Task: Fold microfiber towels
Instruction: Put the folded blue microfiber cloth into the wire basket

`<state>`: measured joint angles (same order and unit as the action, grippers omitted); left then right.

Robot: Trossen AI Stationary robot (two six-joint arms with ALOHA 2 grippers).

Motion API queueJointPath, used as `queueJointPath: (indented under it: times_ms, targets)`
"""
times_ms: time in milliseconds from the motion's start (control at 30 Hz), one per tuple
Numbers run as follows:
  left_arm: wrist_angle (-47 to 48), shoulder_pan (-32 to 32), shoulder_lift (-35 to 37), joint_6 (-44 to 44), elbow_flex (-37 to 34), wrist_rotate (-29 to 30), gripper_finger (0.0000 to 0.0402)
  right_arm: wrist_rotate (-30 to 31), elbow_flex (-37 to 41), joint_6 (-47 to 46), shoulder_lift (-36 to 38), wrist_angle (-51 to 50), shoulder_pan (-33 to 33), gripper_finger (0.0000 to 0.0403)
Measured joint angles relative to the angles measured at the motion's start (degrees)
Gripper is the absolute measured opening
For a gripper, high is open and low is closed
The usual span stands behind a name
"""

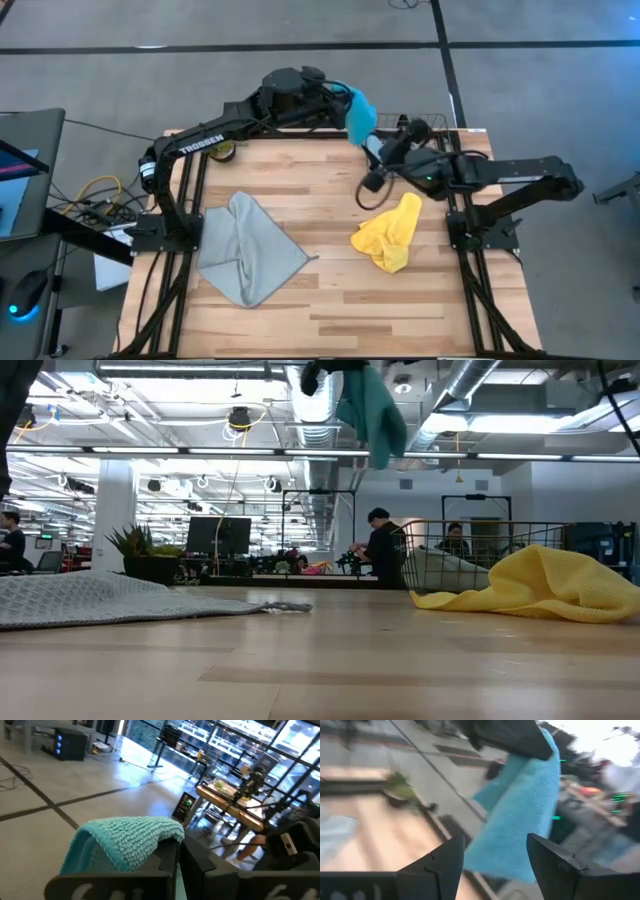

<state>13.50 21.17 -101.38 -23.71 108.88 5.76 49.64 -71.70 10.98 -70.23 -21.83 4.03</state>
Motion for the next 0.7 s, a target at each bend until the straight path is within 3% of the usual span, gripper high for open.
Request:
queueJointPath:
  times_ms: [233, 433, 700]
  targets:
    - [-0.1, -0.1, 0.0, 0.6, 0.0, -3.0, 0.0, -2.1, 0.0, -4.6, 1.4, -1.9, 4.6, 0.0239]
    - [-0.4, -0.2, 0.0, 0.6, 0.0, -5.9, 0.0, -1.5, 0.0, -4.6, -3.1, -1.2, 5.4, 0.0239]
    - [-0.5, -0.2, 0.0, 0.6, 0.0, -8.1, 0.0, 9.0, 0.0, -6.2, -7.0, 4.5, 5.3, 0.0239]
